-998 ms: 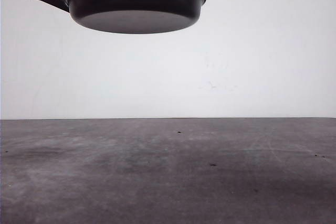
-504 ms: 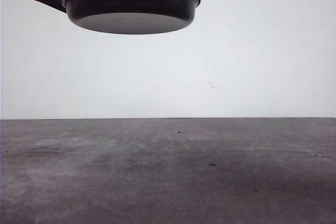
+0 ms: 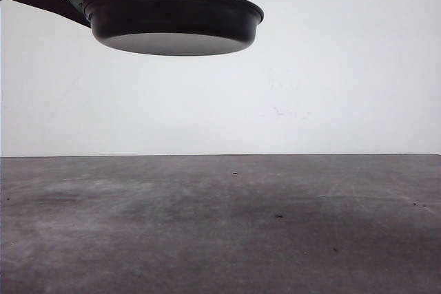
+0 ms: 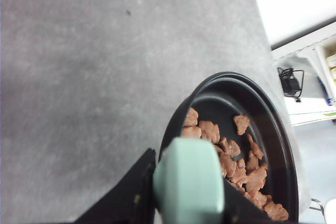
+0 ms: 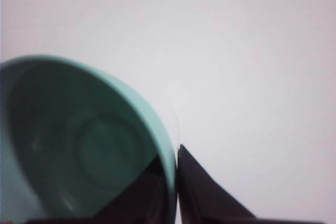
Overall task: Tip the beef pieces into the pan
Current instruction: 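Lift the bowl with the right gripper and tip beef into the pan, then lower the empty bowl back onto the table with the right gripper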
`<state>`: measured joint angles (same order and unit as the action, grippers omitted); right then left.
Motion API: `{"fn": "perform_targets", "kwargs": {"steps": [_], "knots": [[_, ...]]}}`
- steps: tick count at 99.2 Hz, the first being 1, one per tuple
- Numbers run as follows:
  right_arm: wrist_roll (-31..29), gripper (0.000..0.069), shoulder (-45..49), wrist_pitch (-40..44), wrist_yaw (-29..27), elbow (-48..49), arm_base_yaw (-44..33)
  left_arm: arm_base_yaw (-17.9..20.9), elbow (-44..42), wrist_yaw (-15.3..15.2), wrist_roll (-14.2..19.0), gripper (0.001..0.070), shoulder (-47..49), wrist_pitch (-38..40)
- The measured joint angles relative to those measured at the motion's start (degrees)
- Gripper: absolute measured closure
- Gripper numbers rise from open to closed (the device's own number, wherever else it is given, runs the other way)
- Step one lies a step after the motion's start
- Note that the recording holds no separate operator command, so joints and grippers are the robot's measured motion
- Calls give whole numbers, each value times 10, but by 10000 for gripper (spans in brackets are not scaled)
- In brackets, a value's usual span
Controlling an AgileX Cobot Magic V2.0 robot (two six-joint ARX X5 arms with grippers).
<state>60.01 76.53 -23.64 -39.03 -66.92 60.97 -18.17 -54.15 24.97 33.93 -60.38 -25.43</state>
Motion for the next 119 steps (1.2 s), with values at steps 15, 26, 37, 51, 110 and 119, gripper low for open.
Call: {"fn": "perform_targets", "kwargs": {"steps": [15,26,37,51,110,119], "knots": [[2,679,0,-17,1,0,-2,1,0,-2,0,650,-1,2],[-5,679,0,-25,0,0,-3,6,0,-1,-1,650,-5,6],[-40,679,0,13,-2,0,-10,8,0,-3,-1,650,-8,10],[-148,678,-2,46,-37,0,-23,8,0,-2,-3,650,-8,10],[-800,677,9,576,361,-1,-473,8,0,-19,-49,650,-16,12],[-801,677,57,603,398,13,-505,8,0,-20,-49,650,-19,12]]}}
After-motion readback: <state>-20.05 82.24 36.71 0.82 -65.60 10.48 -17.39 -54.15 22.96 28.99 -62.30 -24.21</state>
